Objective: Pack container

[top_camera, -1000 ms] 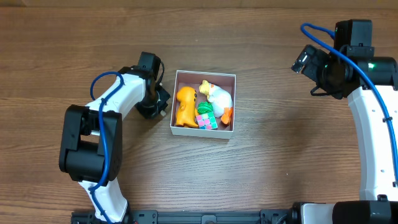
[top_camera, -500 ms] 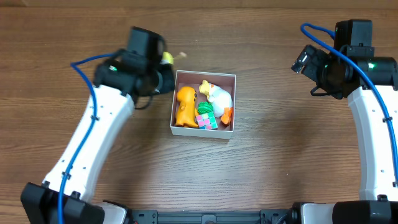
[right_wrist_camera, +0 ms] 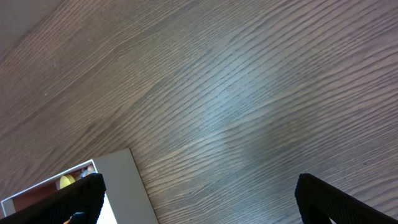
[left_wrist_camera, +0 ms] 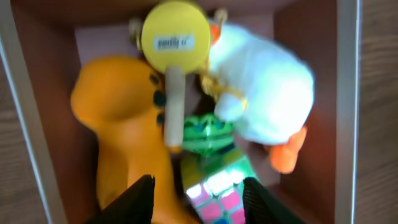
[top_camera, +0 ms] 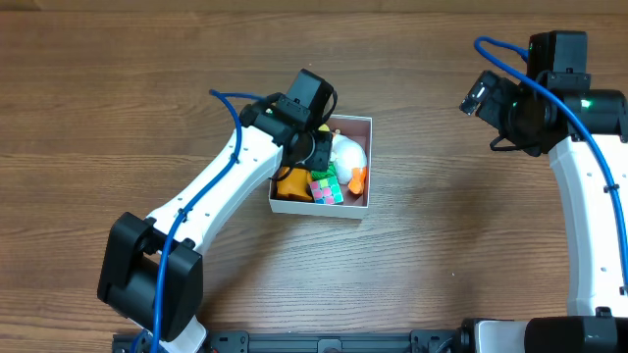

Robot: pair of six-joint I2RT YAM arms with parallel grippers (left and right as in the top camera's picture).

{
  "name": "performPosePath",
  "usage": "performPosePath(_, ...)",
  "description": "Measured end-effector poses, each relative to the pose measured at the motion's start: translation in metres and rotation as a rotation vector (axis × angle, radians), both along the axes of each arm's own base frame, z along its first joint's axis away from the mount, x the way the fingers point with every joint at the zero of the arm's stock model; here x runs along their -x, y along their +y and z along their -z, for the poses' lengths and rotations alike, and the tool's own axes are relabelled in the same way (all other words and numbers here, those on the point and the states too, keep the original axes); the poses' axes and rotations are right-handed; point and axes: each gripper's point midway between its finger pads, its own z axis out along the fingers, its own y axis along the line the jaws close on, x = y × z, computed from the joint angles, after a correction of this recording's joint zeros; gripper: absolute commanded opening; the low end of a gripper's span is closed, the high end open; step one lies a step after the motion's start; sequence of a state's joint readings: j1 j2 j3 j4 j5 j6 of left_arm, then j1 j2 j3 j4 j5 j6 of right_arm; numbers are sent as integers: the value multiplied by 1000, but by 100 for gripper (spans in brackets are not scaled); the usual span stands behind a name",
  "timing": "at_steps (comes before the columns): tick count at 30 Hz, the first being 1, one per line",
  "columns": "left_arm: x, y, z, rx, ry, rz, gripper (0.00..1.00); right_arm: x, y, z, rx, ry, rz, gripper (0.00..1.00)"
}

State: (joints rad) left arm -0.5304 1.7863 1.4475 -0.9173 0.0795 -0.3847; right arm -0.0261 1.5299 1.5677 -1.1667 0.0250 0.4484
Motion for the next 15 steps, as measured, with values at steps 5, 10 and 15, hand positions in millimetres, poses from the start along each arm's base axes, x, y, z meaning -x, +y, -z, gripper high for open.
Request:
performPosePath(5, 6, 29, -64, -53, 23, -52, 52, 0, 0, 0, 0, 0, -1, 100)
performPosePath(10, 30, 122, -166, -104, -97, -255, 61, 0, 0, 0, 0, 0, 0, 100)
performPosePath(15, 85, 194, -200, -181, -125, -445, 100, 0, 0, 0, 0, 0, 0, 100)
